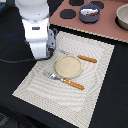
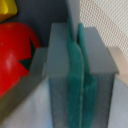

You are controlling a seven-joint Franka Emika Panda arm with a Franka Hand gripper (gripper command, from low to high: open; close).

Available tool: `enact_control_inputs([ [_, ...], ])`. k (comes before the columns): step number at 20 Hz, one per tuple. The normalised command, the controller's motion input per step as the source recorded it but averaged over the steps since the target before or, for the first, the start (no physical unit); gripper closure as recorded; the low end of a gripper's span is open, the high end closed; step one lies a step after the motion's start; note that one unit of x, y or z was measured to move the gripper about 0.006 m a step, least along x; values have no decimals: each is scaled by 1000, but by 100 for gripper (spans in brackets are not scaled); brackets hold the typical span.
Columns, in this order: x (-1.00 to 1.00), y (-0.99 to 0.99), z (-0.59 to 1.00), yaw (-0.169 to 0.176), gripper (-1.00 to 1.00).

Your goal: Interact with the objects in diverse but meaningful ways.

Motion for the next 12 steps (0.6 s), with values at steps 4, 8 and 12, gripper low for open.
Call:
enact_control_inputs([
  [4,-71,-17,-249,5,100],
  [8,-19,-59,-93,1,-100],
  [12,0,-111,181,0,-100],
])
